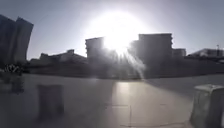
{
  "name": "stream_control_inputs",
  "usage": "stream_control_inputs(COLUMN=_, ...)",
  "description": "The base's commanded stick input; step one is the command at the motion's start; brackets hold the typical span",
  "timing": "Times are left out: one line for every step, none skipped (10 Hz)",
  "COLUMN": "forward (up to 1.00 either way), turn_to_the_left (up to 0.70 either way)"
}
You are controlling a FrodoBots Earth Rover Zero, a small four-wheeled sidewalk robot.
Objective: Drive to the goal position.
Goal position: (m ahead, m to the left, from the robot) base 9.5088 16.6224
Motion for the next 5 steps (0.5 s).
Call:
stream_control_inputs(forward=1.00, turn_to_the_left=-0.32)
stream_control_inputs(forward=1.00, turn_to_the_left=0.04)
stream_control_inputs(forward=1.00, turn_to_the_left=0.04)
stream_control_inputs(forward=1.00, turn_to_the_left=0.04)
stream_control_inputs(forward=1.00, turn_to_the_left=0.29)
